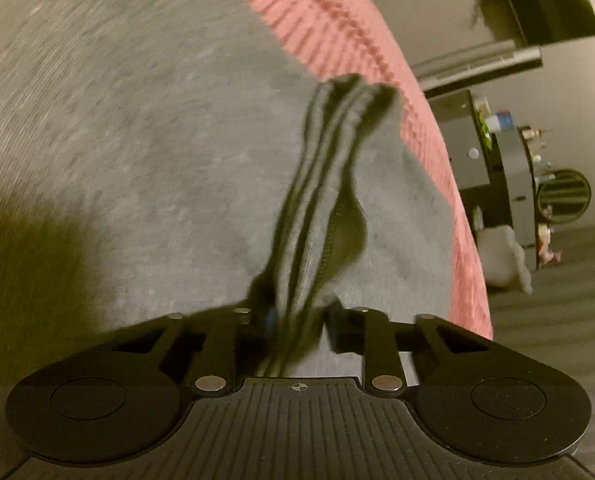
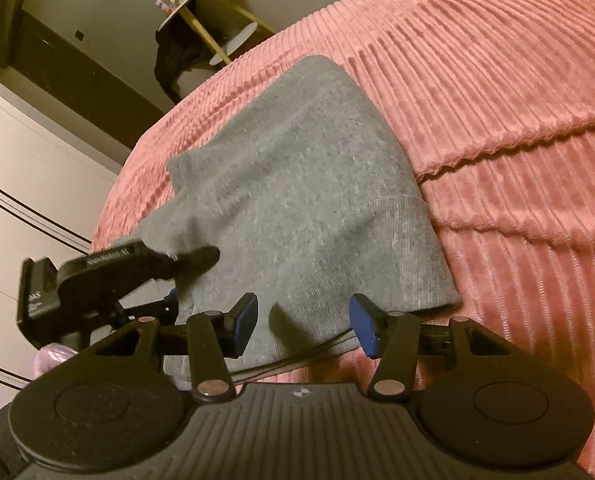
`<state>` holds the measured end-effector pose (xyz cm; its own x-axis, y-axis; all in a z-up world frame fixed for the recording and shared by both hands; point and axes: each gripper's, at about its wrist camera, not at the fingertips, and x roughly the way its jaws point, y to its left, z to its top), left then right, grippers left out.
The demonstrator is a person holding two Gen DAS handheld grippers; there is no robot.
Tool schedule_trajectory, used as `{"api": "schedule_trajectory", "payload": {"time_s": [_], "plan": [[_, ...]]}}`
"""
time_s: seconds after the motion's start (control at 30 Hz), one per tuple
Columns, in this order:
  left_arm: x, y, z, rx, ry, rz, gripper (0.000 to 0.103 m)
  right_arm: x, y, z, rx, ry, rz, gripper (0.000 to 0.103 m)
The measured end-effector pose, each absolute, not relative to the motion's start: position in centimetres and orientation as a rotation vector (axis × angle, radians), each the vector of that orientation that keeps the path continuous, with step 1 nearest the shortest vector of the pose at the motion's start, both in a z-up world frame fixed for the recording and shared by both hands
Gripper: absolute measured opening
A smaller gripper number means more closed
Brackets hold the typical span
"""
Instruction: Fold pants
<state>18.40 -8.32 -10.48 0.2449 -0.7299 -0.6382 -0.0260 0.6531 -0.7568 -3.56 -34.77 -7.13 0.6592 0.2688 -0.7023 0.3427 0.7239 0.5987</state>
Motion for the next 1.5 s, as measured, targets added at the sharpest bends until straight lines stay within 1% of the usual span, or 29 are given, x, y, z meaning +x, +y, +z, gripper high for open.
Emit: {"api": "schedule_trajectory", "payload": {"time_s": [0.07,0.13,0.27,0.4,0.47,0.5,0.53,0.63,0.7,0.8,1.03,1.1,1.17,1.2,1.23,1.33,1.43,1.5], "plan": [[18.2,-8.0,-10.7,-0.779,1.246,-0.541,0.021,-3.6,-34.6,-6.9,0.782,0.873,-0.043,0.052],[17.8,-8.1,-10.2,-0.751,1.221,-0.54,0.019,-3.9,-34.9,-7.0,0.8,0.86,-0.034,0.052],[17.0,-8.3,-8.2,-0.681,1.175,-0.549,0.017,-4.9,-35.4,-6.5,0.84,0.797,-0.031,0.052],[16.6,-7.1,-6.2,-0.645,1.137,-0.564,0.017,-5.7,-34.9,-4.5,0.768,0.71,-0.032,0.052],[16.4,-6.4,-5.5,-0.622,1.124,-0.55,0.017,-5.6,-34.6,-3.6,0.733,0.671,-0.043,0.048],[16.3,-5.9,-5.2,-0.603,1.114,-0.545,0.017,-5.4,-34.5,-3.3,0.721,0.661,-0.046,0.041],[16.1,-5.3,-5.1,-0.581,1.108,-0.532,0.017,-5.1,-34.4,-2.9,0.71,0.655,-0.054,0.037],[15.4,-3.2,-4.1,-0.504,1.077,-0.497,0.017,-3.8,-33.9,-2.7,0.669,0.68,-0.065,0.036],[15.0,-1.6,-3.6,-0.435,1.052,-0.454,0.017,-2.4,-33.0,-3.5,0.601,0.765,-0.039,0.036],[14.6,0.3,-4.2,-0.399,1.071,-0.388,0.02,0.1,-31.9,-6.0,0.586,0.941,0.005,0.035],[15.4,1.0,-4.9,-0.502,1.043,-0.362,0.035,0.8,-32.1,-6.2,0.581,0.948,0.002,0.036],[16.0,0.7,-5.1,-0.522,1.05,-0.354,0.035,0.8,-32.0,-6.2,0.584,0.946,-0.001,0.036],[16.4,0.3,-5.1,-0.512,1.048,-0.344,0.033,0.8,-31.6,-6.2,0.572,0.946,-0.007,0.036],[16.7,-0.1,-5.1,-0.494,1.043,-0.336,0.026,0.4,-31.3,-6.0,0.566,0.945,-0.009,0.036],[16.5,-0.3,-4.9,-0.47,1.037,-0.335,0.023,0.3,-31.2,-6.0,0.561,0.942,-0.012,0.036],[15.9,-1.3,-3.3,-0.379,0.991,-0.335,0.019,0.3,-31.4,-5.9,0.561,0.928,-0.014,0.036],[15.2,-2.1,-1.7,-0.296,0.951,-0.317,0.018,0.4,-31.1,-5.8,0.539,0.934,-0.017,0.036],[15.1,-2.7,-1.6,-0.226,0.924,-0.302,0.018,0.5,-30.9,-5.8,0.523,0.938,-0.017,0.036]]}}
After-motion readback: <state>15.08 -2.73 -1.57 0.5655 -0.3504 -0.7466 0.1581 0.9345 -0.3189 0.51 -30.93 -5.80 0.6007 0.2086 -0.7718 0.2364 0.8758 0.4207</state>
